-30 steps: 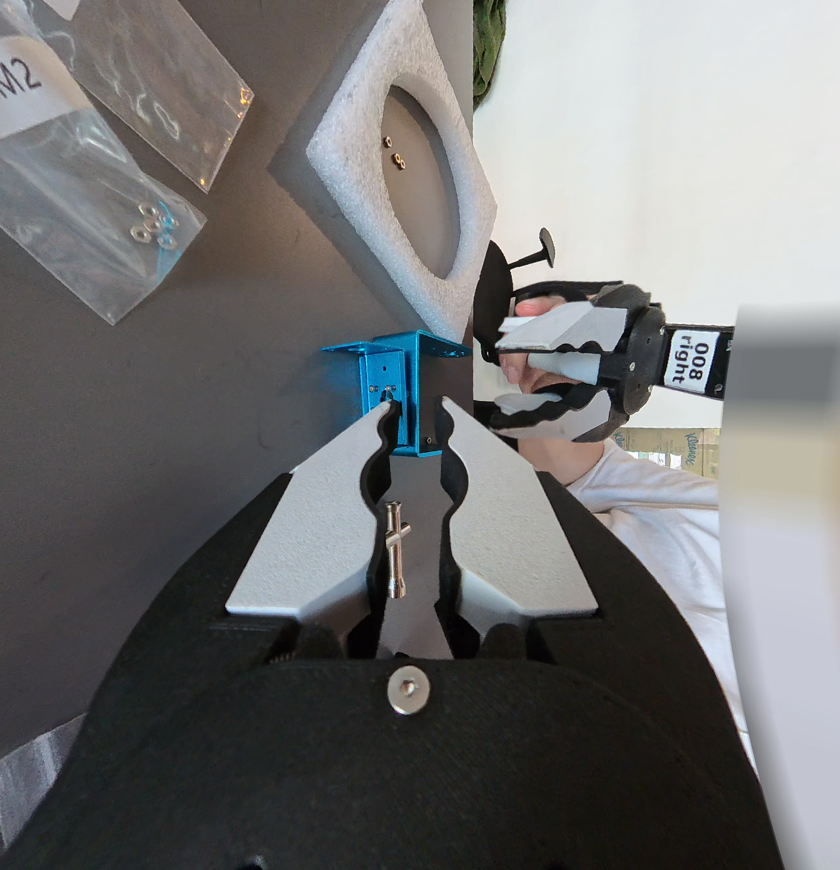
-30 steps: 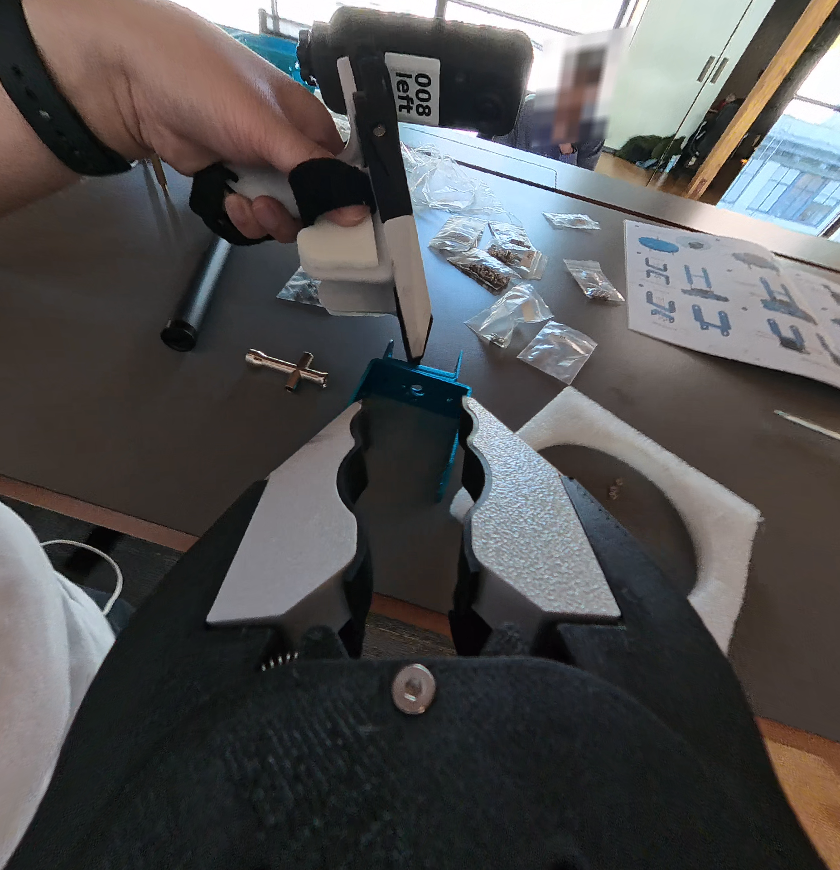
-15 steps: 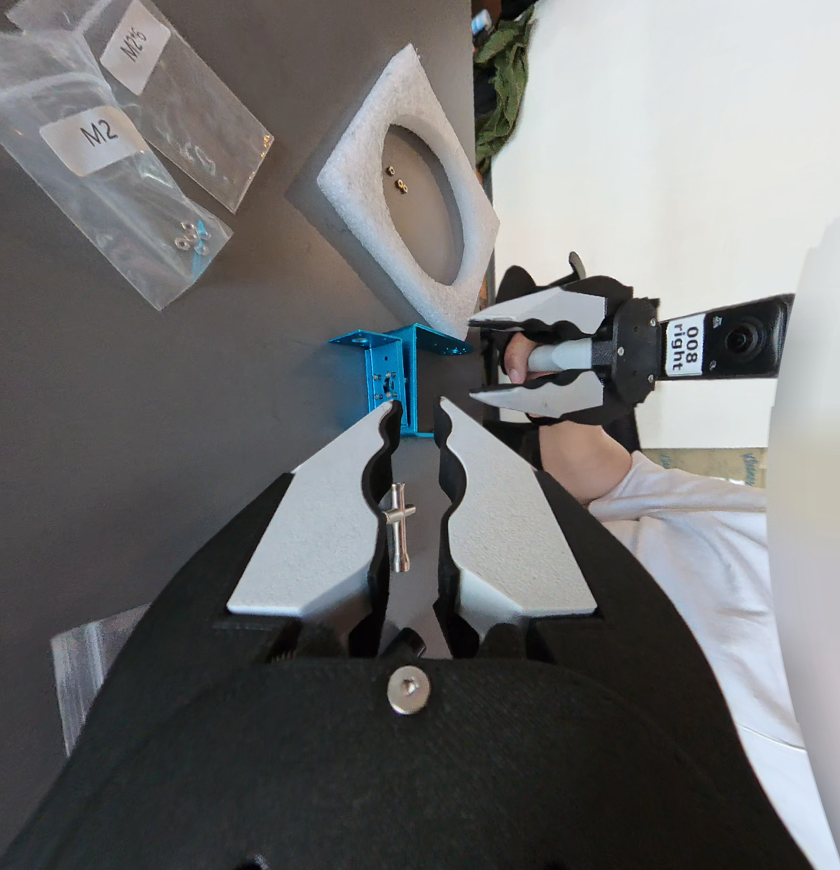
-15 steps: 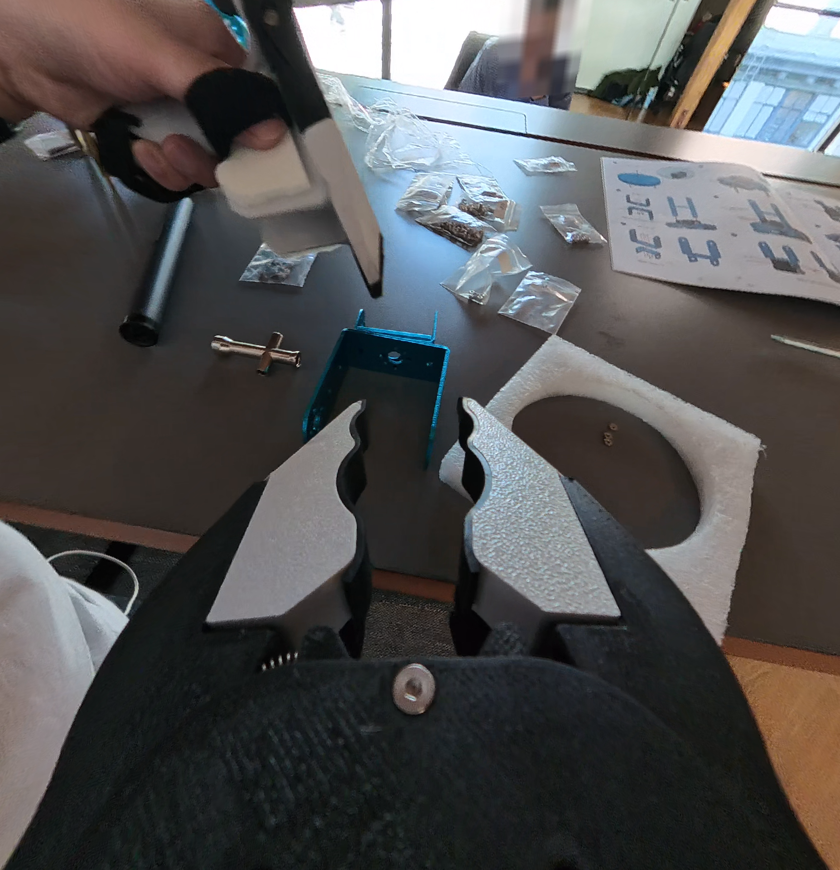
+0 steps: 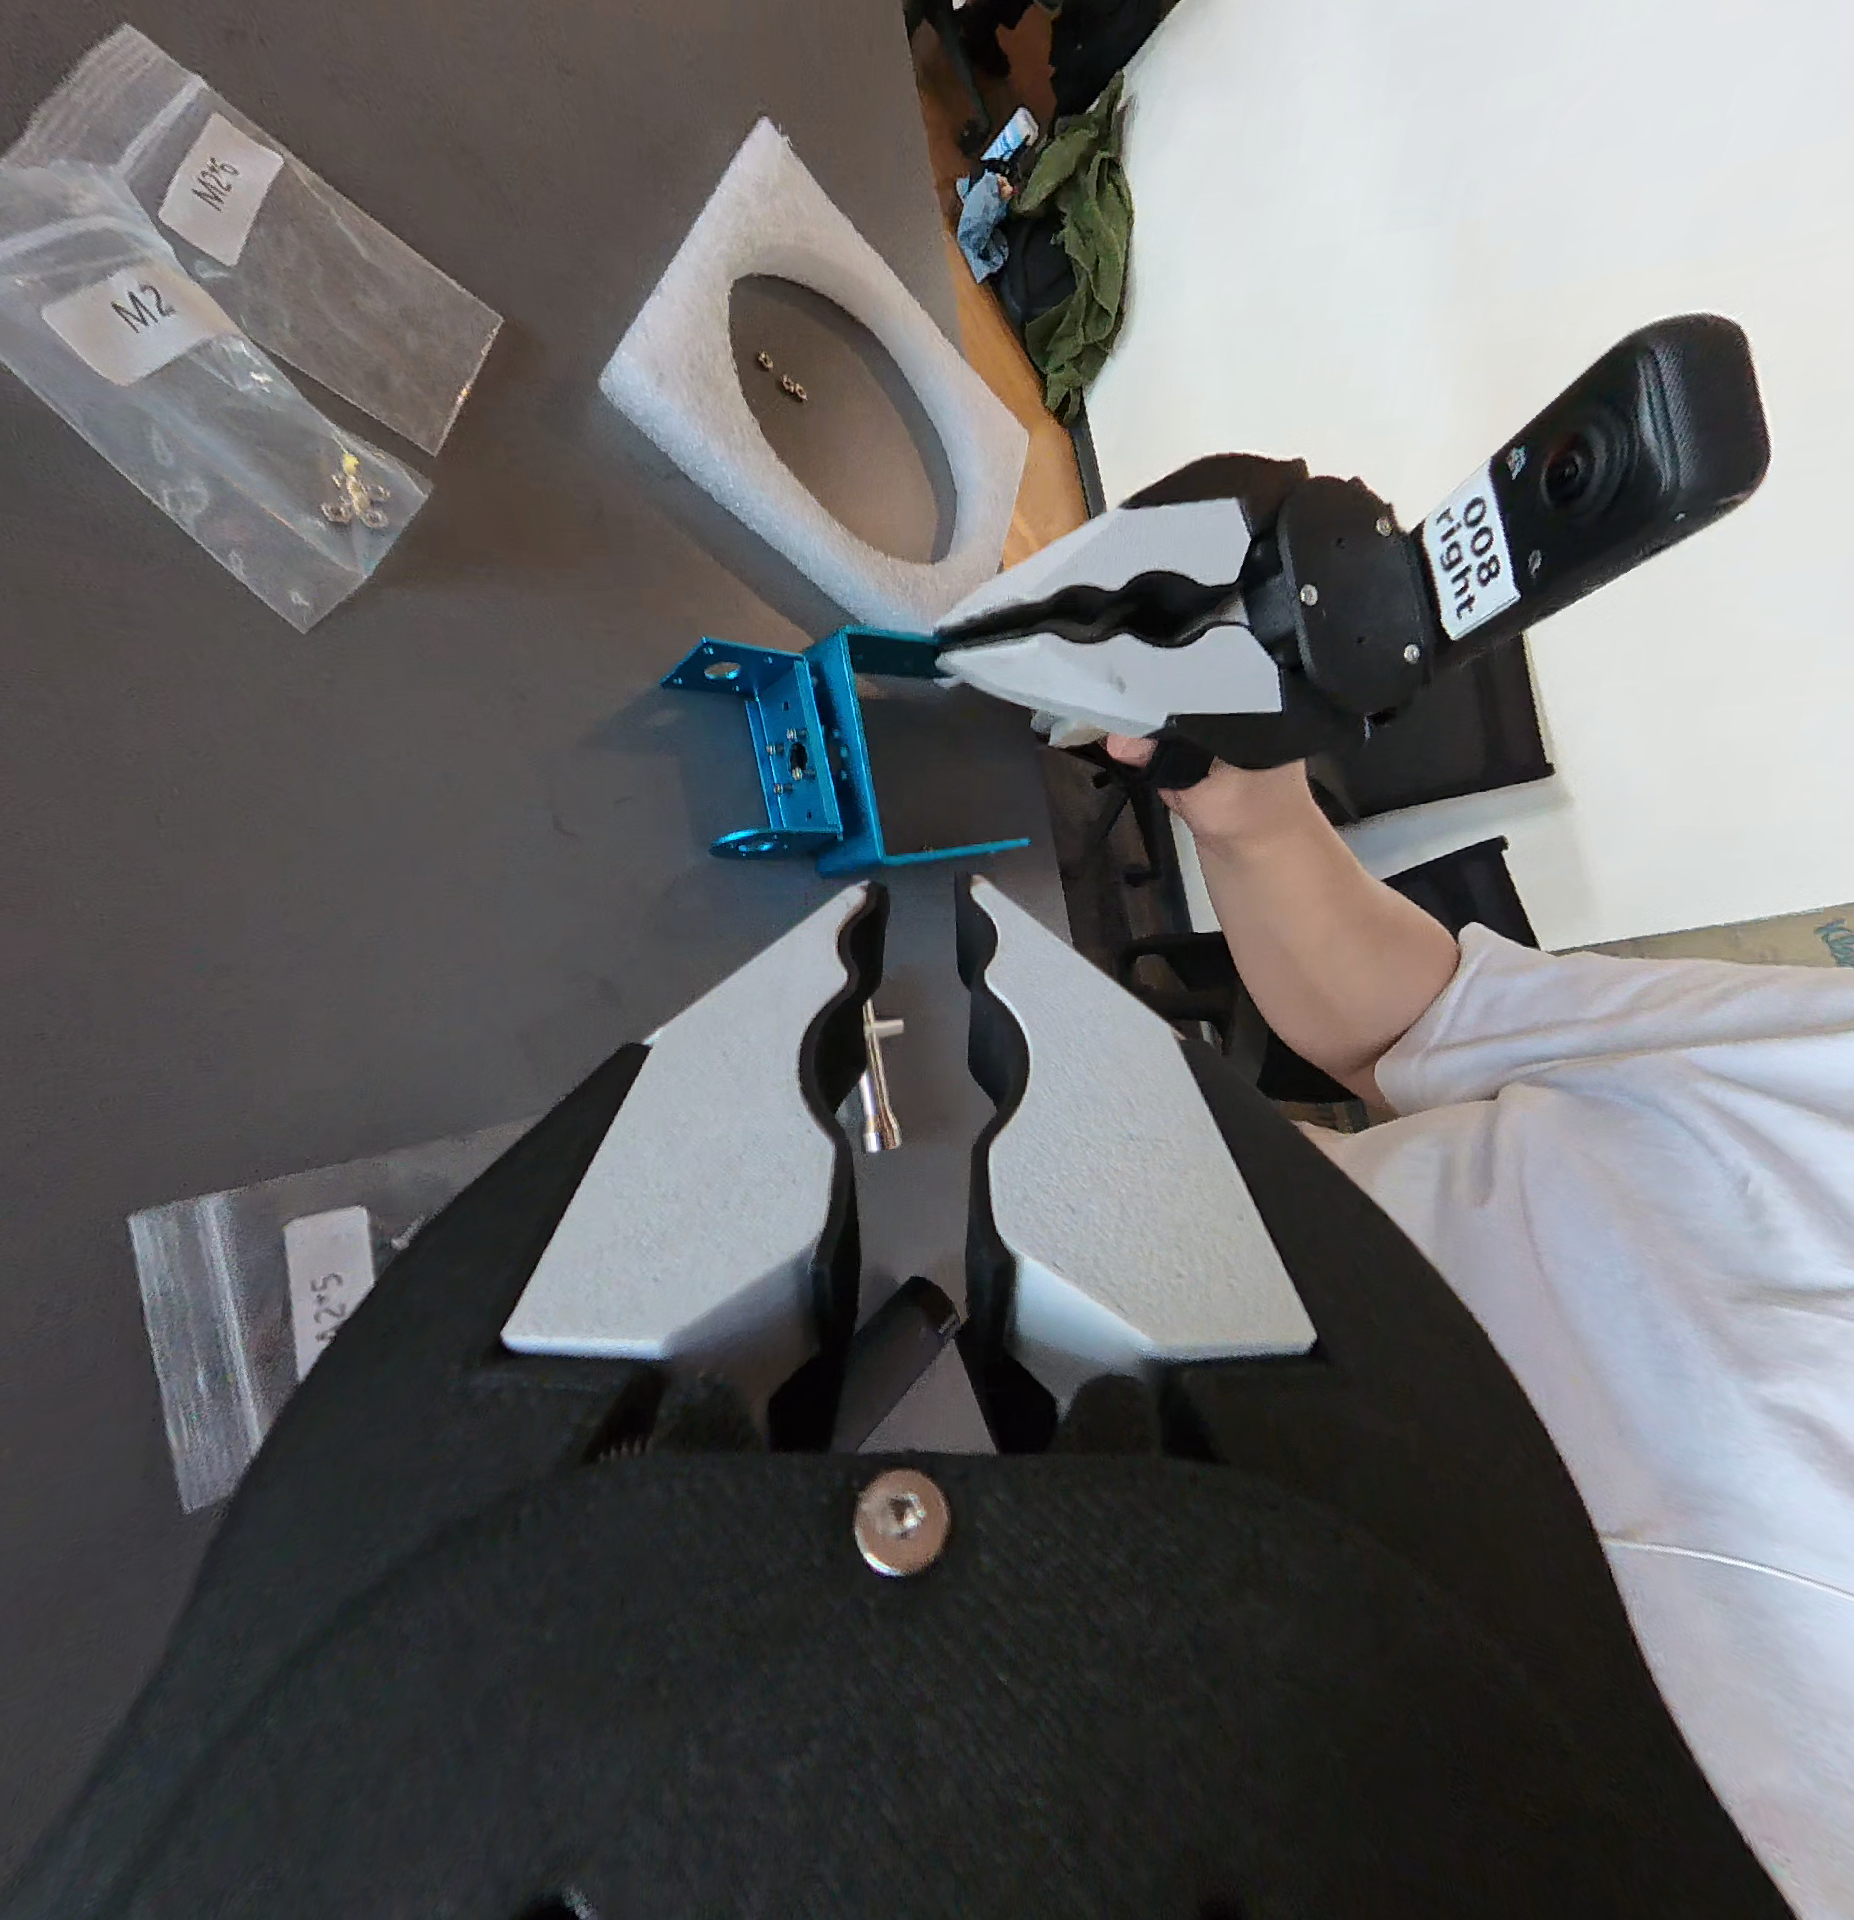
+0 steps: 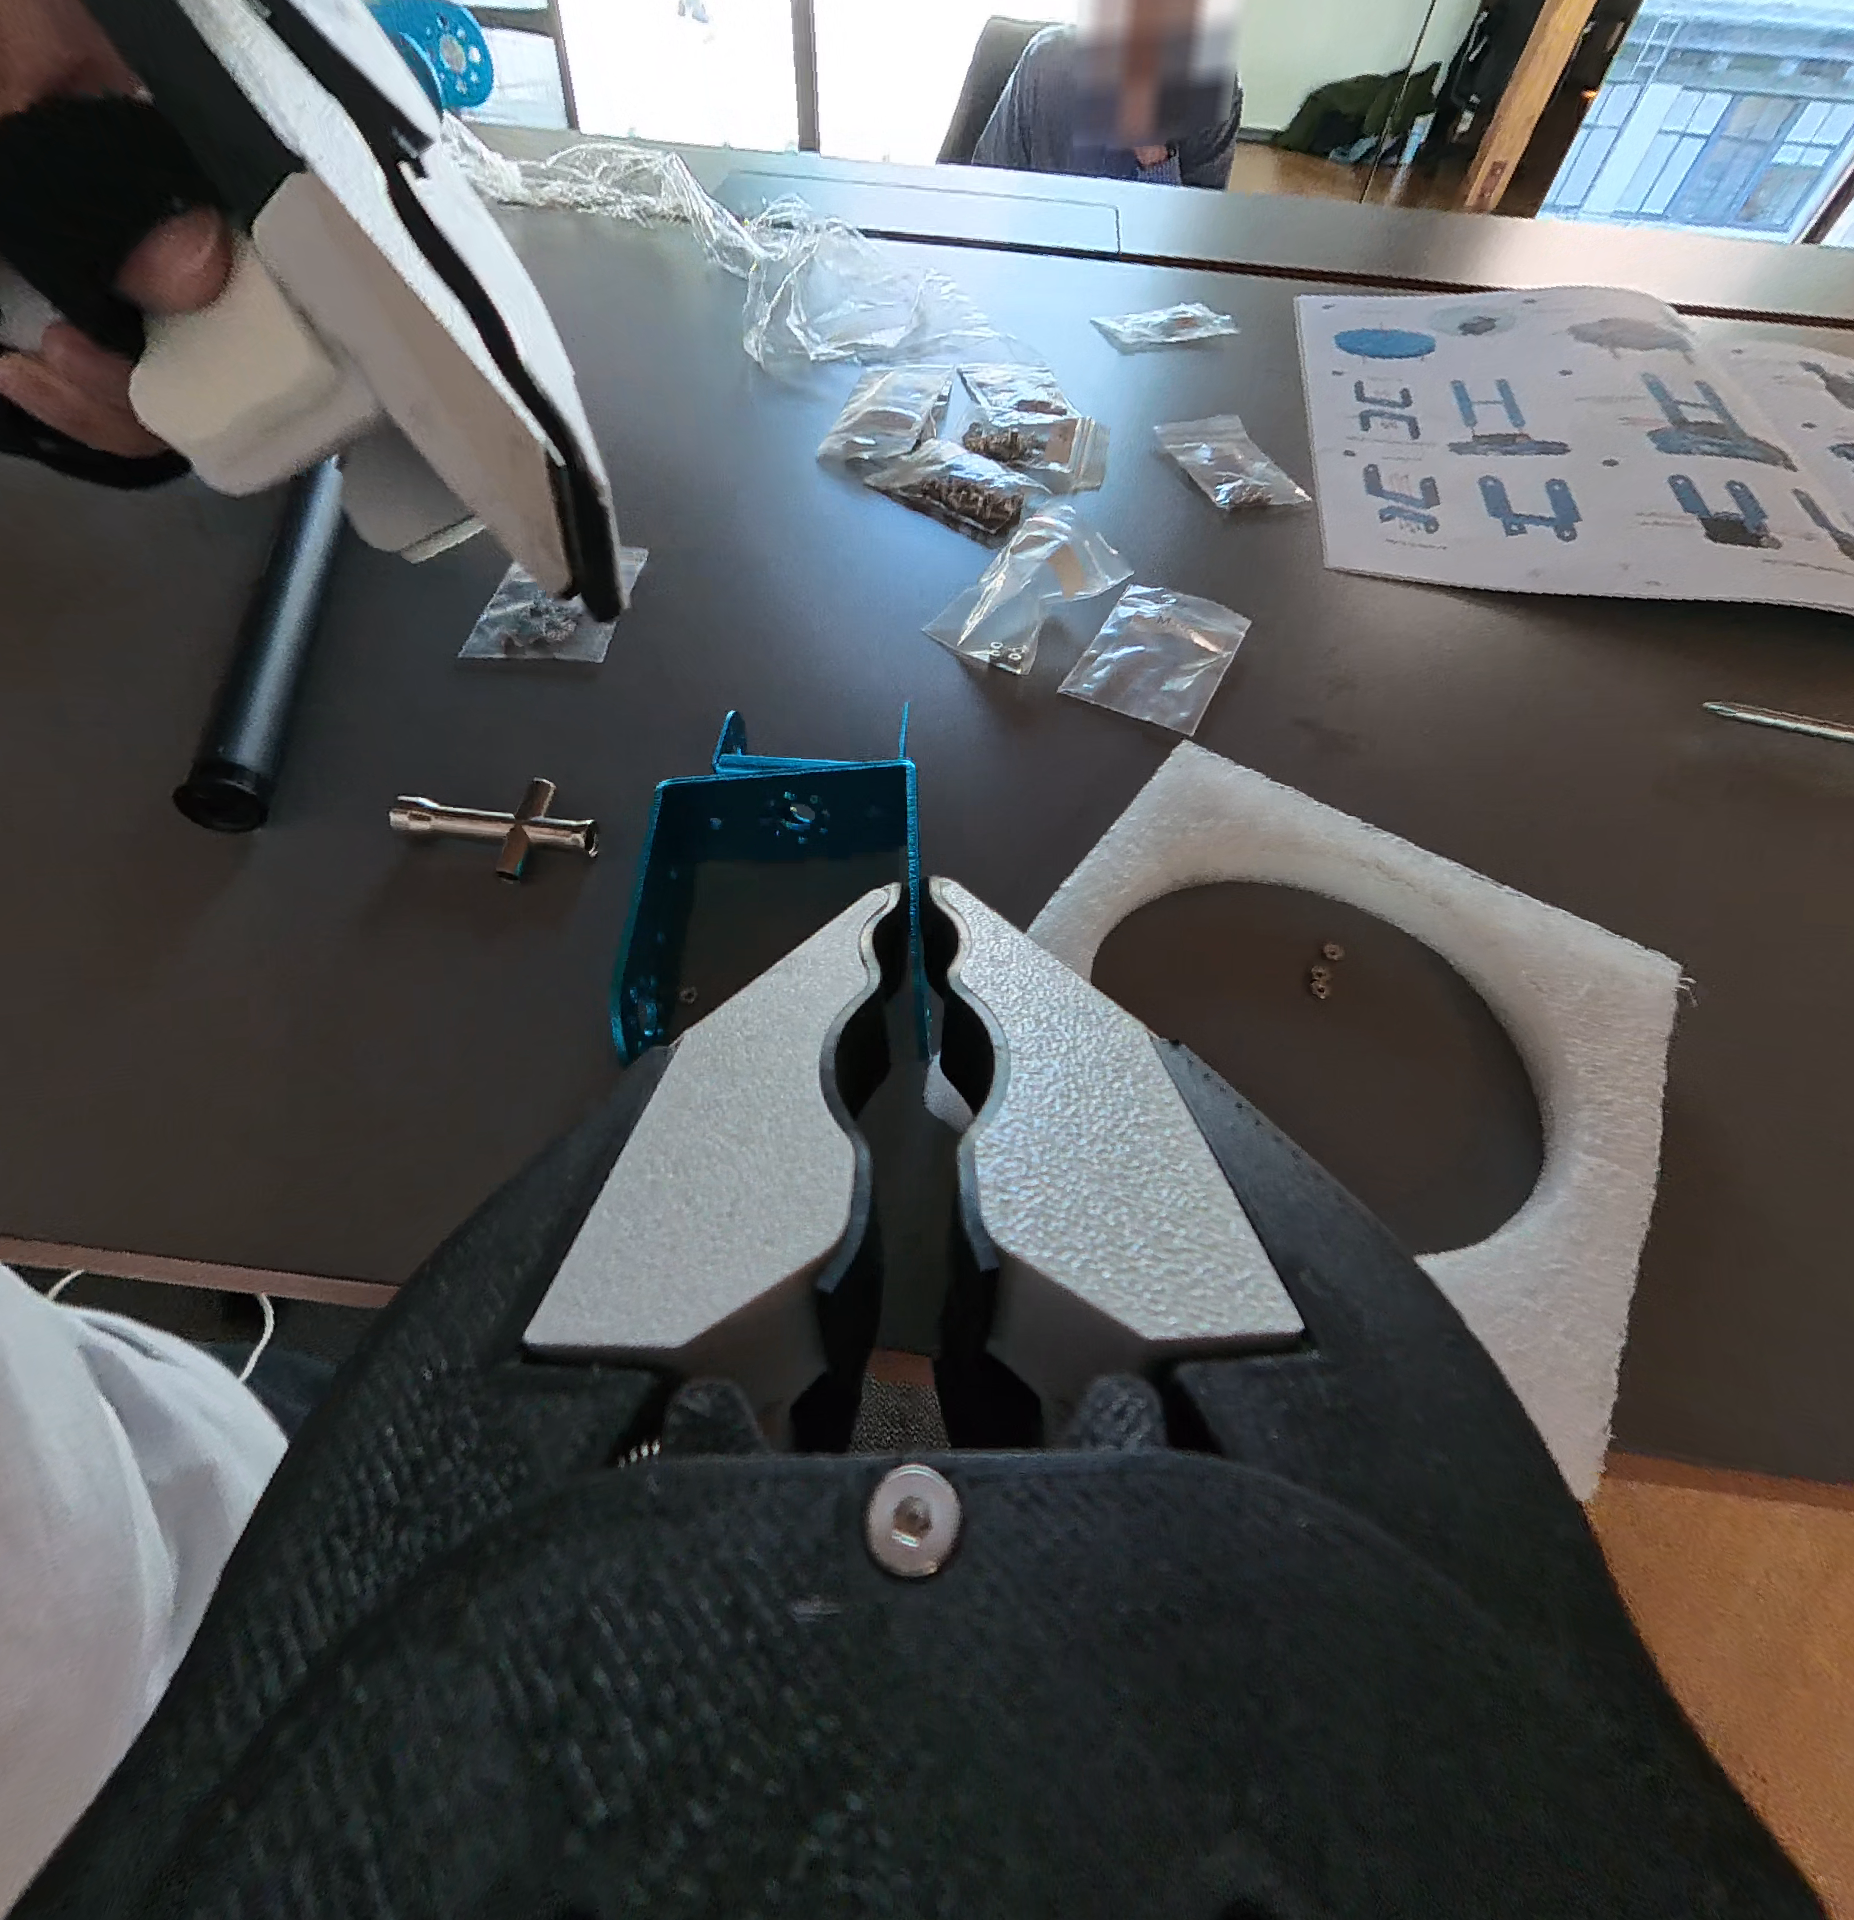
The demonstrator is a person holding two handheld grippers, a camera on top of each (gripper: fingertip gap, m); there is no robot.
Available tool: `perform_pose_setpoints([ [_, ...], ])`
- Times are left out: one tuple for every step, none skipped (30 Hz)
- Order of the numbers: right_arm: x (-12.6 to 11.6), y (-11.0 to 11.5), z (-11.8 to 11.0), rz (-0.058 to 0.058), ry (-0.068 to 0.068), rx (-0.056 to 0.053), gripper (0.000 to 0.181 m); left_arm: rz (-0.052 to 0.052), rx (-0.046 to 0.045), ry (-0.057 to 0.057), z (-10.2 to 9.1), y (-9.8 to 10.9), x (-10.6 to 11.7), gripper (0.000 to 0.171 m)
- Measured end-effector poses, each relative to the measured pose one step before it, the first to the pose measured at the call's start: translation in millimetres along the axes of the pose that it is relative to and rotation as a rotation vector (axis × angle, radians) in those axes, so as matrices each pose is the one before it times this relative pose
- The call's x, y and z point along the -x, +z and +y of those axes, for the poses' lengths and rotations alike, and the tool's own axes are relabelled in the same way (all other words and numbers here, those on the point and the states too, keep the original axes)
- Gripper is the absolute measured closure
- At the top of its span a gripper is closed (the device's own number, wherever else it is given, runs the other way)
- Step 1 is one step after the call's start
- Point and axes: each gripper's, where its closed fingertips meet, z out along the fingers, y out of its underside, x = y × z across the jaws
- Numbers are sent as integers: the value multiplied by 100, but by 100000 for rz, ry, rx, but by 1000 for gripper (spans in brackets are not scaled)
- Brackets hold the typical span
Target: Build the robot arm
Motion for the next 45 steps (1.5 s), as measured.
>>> perform_pose_setpoints([
  [-48,-44,-81,277,-177,-967,181,93,-270,-234,188,-77,-116,160],
  [47,-67,-95,-209,-679,-1133,181,459,-471,-151,175,-103,-190,160],
  [-16,-63,-99,221,-362,-1334,181,209,-524,-60,182,-126,-172,160],
  [-29,-48,-94,-133,449,-1557,181,-345,-618,11,194,-149,-105,160],
  [148,-79,-198,-1702,1326,-2072,181,-449,-684,145,208,-164,-104,160],
  [117,-143,-422,-1824,1855,-3177,181,-355,-725,264,224,-182,-131,161],
  [-72,-182,-528,-1020,2174,-3491,181,-570,-1042,319,197,-185,-112,161],
  [-123,-187,-527,-1384,2232,-2805,181,-432,-1462,711,161,-175,-149,162],
  [-289,-178,-489,-1014,2642,-1866,181,-79,-1462,1402,143,-133,-237,162],
  [-424,-190,-503,-646,2153,-1401,181,-307,-1304,2293,123,-92,-252,162],
  [-489,-205,-458,-659,1602,-914,181,-1142,-1323,3375,71,-51,-163,162],
  [-486,-212,-428,-815,1002,-598,181,-1984,-1031,4136,70,12,-70,162],
  [-507,-201,-280,-745,396,211,181,-2643,-1030,4843,6,48,39,162],
  [-589,-173,-92,-432,-192,1258,181,-3633,-822,4811,-22,100,212,161],
  [-662,-177,-2,-28,-600,1462,181,-4147,-791,4480,-86,121,328,157],
  [-621,-201,14,-340,-625,1272,181,-3505,-730,4557,-140,155,245,152],
  [-500,-229,-8,-1283,-336,1120,181,-3066,-22,4313,-88,178,206,151],
  [-425,-247,37,-1974,-313,1297,181,-3044,175,3807,-102,175,242,149],
  [-460,-248,124,-1821,-733,1731,181,-2818,-2,3196,-126,190,244,148],
  [-529,-251,170,-1443,-1118,1979,181,-2566,-255,2608,-154,225,266,148],
  [-525,-243,151,-1492,-1608,1755,181,-2657,-262,1428,-103,269,342,148],
  [-522,-211,199,-1589,-1407,2182,181,-1916,177,150,-33,307,254,146],
  [-476,-152,193,-1995,-1058,2162,180,-1432,595,-726,5,297,229,145],
  [-406,-84,120,-2376,-792,1616,180,-975,454,-1181,-1,258,155,144],
  [-401,-16,19,-2354,-782,1030,181,112,-4,-930,-103,221,-64,141],
  [-392,66,-35,-2345,-1044,801,181,-172,-685,-58,-224,179,-87,141],
  [-412,121,-55,-2154,-738,803,181,-742,-757,555,-259,190,-39,141],
  [-381,153,-93,-2198,-333,601,181,-260,113,347,-200,232,-141,142],
  [-258,190,-85,-2687,-260,708,181,-248,801,109,-192,293,-142,143],
  [-197,195,-72,-2859,-355,665,181,-1459,1184,52,-186,304,40,144],
  [-229,226,-48,-2439,-384,619,180,-1488,1992,17,-86,283,48,145],
  [-294,244,20,-1934,-613,921,180,309,2410,439,-33,279,-277,145],
  [-315,249,53,-1527,-872,912,180,-342,2260,1137,-20,239,-221,145],
  [-283,247,21,-1384,-813,489,180,-780,2161,1847,69,225,-145,147],
  [-190,242,-41,-1611,-461,-116,180,-1082,2625,1806,224,246,-21,148],
  [-57,257,-95,-2007,23,-667,180,-1855,3147,1236,377,247,232,150],
  [-33,248,-114,-1651,452,-901,180,-1403,2637,298,364,217,296,151],
  [-7,259,-126,-1271,405,-951,180,191,980,-1408,132,160,157,151],
  [61,264,-92,-1289,264,-729,180,2362,-616,-3194,-131,108,-104,151],
  [110,241,-64,-1217,114,-461,180,3525,-1196,-4041,-228,42,-237,149],
  [134,217,-29,-1059,-230,-146,180,2319,-469,-3661,-132,4,-73,149],
  [157,199,2,-968,-610,174,180,1037,337,-1980,14,-19,17,149],
  [166,175,0,-965,-803,326,180,-273,1067,-761,152,-12,53,148],
  [203,148,-25,-1190,-680,418,180,-1586,1537,-2,219,1,172,146],
  [251,148,-81,-1414,-356,316,180,-1467,1264,823,193,22,103,145],
])
